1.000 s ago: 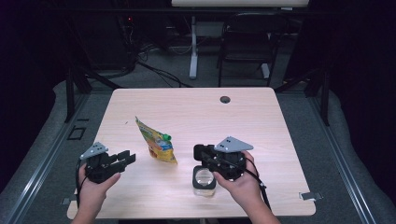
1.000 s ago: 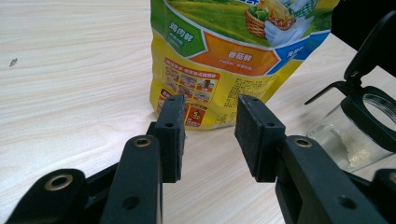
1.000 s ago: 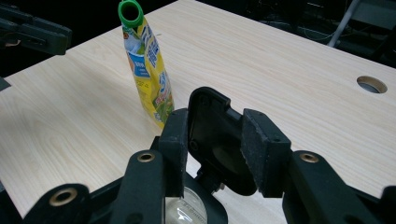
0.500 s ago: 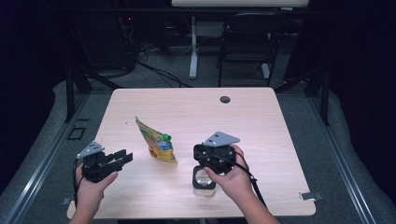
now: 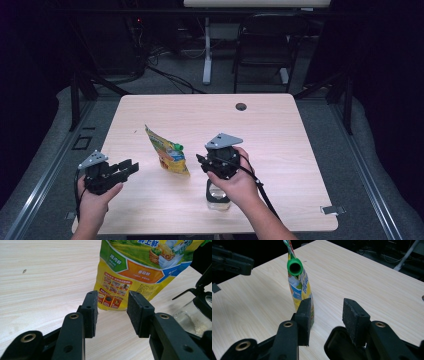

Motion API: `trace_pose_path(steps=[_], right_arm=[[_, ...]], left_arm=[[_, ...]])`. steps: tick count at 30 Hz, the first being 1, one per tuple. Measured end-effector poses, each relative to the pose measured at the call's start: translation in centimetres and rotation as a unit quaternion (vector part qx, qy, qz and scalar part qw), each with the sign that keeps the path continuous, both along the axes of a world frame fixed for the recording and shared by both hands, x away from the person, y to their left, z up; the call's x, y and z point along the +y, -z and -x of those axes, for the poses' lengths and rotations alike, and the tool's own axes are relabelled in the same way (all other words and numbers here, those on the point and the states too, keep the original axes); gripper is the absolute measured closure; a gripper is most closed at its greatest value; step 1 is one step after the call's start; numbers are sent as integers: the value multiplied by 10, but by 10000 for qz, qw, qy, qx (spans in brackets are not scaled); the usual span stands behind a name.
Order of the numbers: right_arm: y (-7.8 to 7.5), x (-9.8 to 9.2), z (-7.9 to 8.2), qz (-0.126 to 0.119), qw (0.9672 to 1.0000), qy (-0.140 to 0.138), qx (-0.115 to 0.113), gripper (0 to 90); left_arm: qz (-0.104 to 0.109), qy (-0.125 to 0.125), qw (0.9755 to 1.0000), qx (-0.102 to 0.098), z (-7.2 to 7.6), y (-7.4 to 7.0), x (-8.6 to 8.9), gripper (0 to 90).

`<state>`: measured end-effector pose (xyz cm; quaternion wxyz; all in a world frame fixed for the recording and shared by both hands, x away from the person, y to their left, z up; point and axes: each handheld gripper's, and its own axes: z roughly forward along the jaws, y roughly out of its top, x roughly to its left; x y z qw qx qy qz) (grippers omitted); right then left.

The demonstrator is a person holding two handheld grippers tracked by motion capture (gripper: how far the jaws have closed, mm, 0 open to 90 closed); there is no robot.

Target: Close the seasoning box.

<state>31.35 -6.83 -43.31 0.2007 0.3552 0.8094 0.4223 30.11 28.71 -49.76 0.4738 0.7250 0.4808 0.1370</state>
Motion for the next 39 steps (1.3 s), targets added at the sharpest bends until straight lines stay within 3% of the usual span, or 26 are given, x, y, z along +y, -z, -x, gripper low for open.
trace_pose_path(steps=[10,14,17,24,26,29,32,33,39], right_arm=[[-9,13,-9,-56,9999,-114,34,570],[-11,22,-11,-155,9995,-283,-78,508],[-11,29,-14,-210,9990,-383,-42,460],[-10,44,-20,-220,9984,-524,26,429],[-9,46,-23,-320,9978,-573,31,429],[-7,49,-26,-183,9986,-500,-45,492],[-4,49,-29,-275,9983,-488,180,578],[-3,50,-30,-261,9983,-494,161,625],[-1,51,-32,-233,9983,-492,210,713]], left_arm=[[3,-32,10000,-1,-1,1,1,602],[11,-41,10000,-23,-1,1,1,602],[5,-30,10000,15,-1,1,3,602],[10,-42,10000,42,-2,3,5,601],[12,-42,10000,44,-2,3,5,602],[14,-42,10000,58,-2,3,5,601],[24,-72,10000,43,-2,3,5,602],[26,-74,10000,37,-2,3,5,602],[32,-81,10000,25,-2,3,6,602]])
